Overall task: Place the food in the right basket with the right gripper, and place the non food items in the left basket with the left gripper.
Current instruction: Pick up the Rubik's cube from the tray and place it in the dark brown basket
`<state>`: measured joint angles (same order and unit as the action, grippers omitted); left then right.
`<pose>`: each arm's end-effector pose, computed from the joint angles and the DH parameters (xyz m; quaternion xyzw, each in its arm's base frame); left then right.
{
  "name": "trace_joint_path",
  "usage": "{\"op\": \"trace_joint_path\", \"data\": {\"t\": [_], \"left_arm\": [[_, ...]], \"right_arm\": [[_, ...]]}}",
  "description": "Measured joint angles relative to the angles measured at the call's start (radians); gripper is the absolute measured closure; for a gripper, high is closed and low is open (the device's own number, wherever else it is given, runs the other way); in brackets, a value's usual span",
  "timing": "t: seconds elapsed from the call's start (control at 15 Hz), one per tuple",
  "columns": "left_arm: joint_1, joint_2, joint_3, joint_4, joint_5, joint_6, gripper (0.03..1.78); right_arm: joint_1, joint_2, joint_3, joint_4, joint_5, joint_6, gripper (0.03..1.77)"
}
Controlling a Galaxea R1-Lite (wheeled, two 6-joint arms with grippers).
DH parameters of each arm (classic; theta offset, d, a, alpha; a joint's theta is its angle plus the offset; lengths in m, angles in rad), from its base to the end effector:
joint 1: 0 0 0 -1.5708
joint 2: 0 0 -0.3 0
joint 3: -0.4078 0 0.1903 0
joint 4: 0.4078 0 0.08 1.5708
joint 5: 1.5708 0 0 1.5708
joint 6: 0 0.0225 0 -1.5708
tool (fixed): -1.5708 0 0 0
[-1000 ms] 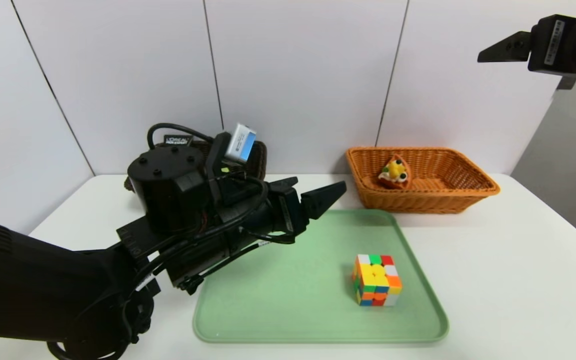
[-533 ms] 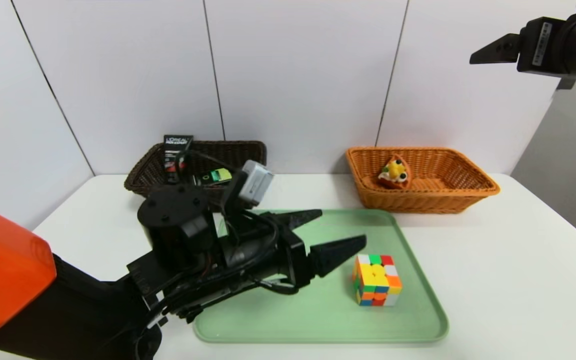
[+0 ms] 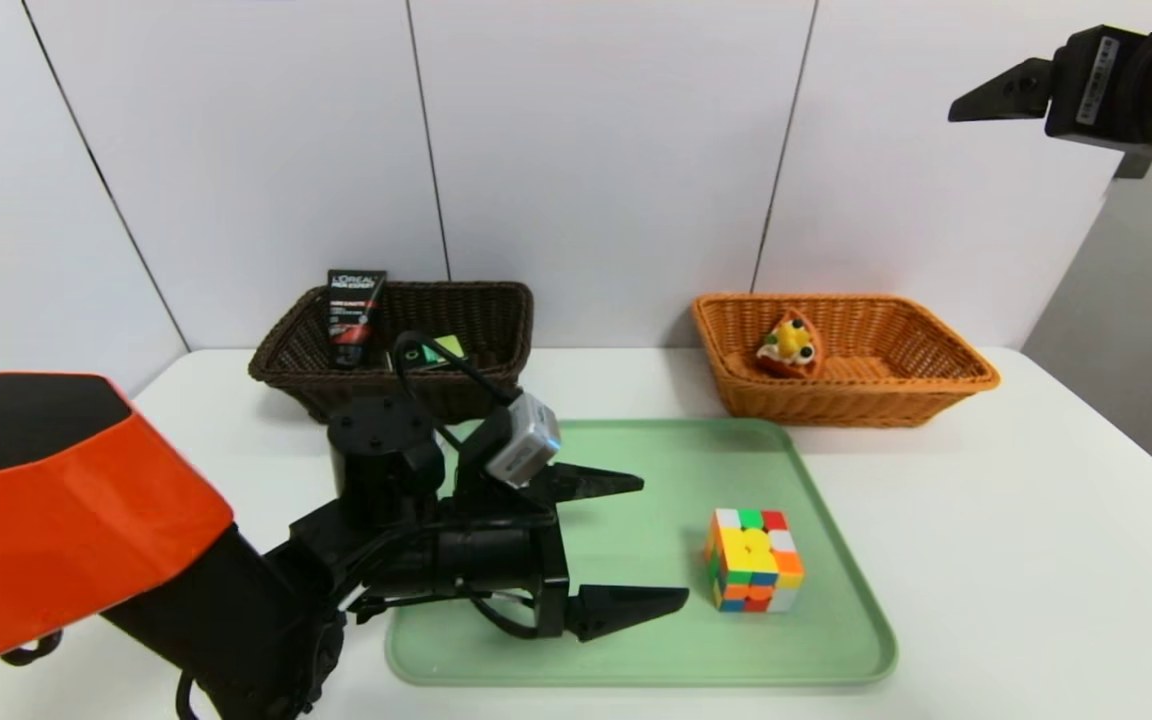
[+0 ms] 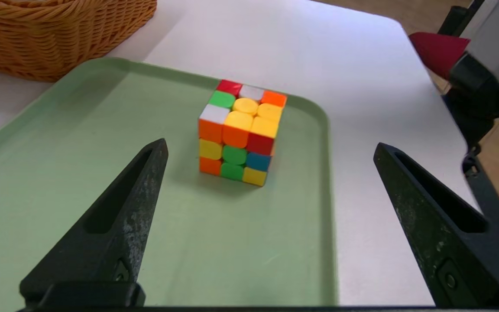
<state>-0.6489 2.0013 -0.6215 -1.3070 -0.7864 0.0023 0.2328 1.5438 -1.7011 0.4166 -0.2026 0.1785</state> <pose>0.2518 -0.2110 0.1085 -0.0016 0.0356 -0.6572 0.7529 0.2455 0.0536 0.3756 0.0606 0.1271 0.0037 0.9900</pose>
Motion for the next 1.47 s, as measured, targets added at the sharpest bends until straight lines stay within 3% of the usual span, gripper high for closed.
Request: {"op": "trace_joint_path", "data": {"t": [0.2, 0.33, 0.6, 0.8, 1.47], "left_arm": [[0.008, 0.075, -0.061, 0.002, -0.022, 0.061, 0.12], [0.009, 0.112, -0.114, 0.029, -0.025, 0.066, 0.12], [0.002, 0.143, -0.181, 0.123, -0.025, 0.08, 0.12], [-0.013, 0.158, -0.219, 0.148, -0.025, 0.08, 0.12], [-0.046, 0.187, -0.335, 0.258, -0.025, 0.101, 0.12]], "right_arm": [[0.0, -0.017, 0.006, 0.009, 0.006, -0.008, 0.1], [0.0, -0.031, 0.021, 0.018, 0.043, -0.026, 0.1], [-0.02, -0.073, 0.074, 0.123, 0.062, -0.133, 0.1], [-0.046, -0.087, 0.084, 0.214, 0.062, -0.133, 0.1], [-0.068, -0.103, 0.106, 0.215, 0.066, -0.131, 0.1]]}}
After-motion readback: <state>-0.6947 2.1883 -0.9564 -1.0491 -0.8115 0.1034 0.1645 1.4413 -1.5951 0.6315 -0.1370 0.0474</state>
